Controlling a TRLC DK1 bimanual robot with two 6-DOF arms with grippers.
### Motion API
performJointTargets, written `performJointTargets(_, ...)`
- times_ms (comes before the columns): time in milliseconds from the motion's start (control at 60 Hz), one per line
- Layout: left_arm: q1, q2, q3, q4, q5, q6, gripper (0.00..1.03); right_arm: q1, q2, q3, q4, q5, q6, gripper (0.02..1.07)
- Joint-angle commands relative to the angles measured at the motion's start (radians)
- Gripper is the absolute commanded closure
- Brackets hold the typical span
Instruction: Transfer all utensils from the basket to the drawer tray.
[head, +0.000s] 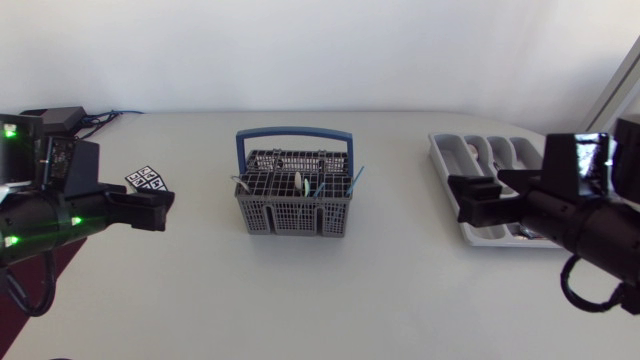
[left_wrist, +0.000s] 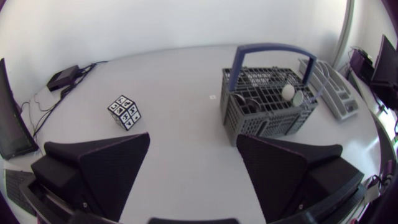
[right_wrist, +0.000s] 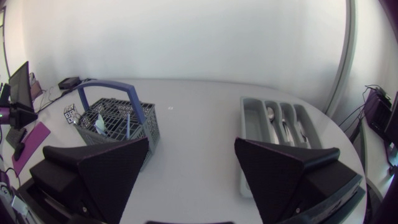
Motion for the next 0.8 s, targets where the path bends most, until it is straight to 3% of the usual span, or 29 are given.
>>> performJointTargets(0,-0.042,0.046,0.062,-0.039,0.018,0.044,0.06,0.03,0.112,0.07,-0.029,0.009,0.025,0.07)
performJointTargets(83,-0.079,0.078,0.099,-0.062,0.043,0.038,0.06,0.041,0.228,0.135,-0.068,-0.03,-0.027,0.07)
performJointTargets(183,-0.12,0.101,0.126,-0.051,0.054,0.035,0.06,0.007,0.345,0.195,-0.092,-0.197,-0.084,0.07)
performJointTargets(350,-0.165,0.156,0.174,-0.002,0.068,0.042,0.06,-0.054,0.525,0.268,-0.026,-0.39,-0.081,0.07)
performJointTargets(433,-0.188,0.187,0.194,0.01,0.071,0.042,0.06,-0.056,0.597,0.308,-0.014,-0.428,-0.078,0.08)
performJointTargets(600,-0.264,0.216,0.191,0.068,0.071,0.042,0.06,-0.036,0.675,0.353,0.032,-0.465,-0.075,0.19)
performJointTargets(783,-0.292,0.267,0.186,0.13,0.071,0.042,0.08,-0.01,0.742,0.38,0.081,-0.479,-0.073,0.52)
